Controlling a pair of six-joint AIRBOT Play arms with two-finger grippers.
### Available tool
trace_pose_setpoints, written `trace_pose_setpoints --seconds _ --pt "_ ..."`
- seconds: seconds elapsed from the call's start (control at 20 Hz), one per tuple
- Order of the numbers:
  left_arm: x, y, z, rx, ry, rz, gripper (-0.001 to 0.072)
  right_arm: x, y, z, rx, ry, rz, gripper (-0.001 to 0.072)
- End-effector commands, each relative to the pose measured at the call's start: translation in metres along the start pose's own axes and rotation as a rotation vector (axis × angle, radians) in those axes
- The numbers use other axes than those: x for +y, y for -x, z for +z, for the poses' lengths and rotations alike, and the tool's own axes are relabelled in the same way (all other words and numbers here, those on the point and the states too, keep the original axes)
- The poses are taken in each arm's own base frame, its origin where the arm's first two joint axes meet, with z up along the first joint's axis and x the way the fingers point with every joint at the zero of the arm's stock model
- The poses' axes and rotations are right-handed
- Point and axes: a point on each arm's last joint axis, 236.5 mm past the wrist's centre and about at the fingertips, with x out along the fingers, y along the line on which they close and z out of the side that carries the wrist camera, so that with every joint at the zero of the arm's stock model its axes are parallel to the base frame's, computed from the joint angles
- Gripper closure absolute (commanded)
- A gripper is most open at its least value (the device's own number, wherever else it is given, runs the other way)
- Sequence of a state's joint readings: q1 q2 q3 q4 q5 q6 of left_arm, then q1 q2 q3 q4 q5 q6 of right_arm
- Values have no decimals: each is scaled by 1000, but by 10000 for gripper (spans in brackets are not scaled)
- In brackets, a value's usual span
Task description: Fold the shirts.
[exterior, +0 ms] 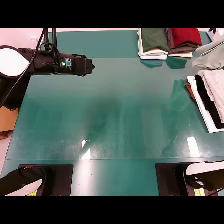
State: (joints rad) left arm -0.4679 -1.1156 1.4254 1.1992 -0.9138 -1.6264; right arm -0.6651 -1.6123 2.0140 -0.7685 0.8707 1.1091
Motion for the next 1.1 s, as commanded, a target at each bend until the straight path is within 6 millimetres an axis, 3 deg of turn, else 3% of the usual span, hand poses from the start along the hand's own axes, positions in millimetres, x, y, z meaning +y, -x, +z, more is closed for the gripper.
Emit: trace_pose_setpoints --seconds 0.0,0.1,0.35,0.5,0.75,0.95,1.0,1.05 --pt "0 0 -3 14 -3 1 683 -4 22 4 22 57 -12 691" --pt "0 0 -3 12 -3 1 683 -12 34 -10 93 79 -25 691" --pt "0 0 -3 13 -5 2 683 -46 69 -74 388 108 -82 691" --pt "0 0 -4 17 -11 1 683 -60 97 -102 454 37 -118 691" --pt "1 0 -5 22 -12 2 682 -94 164 -184 615 -112 -301 691" --pt "1 0 -5 22 -13 2 682 -105 212 -246 733 -178 -405 688" --pt "1 0 -5 22 -14 2 682 -108 222 -257 752 -198 -434 658" --pt "1 0 -5 22 -28 2 682 -112 231 -264 757 -222 -467 484"
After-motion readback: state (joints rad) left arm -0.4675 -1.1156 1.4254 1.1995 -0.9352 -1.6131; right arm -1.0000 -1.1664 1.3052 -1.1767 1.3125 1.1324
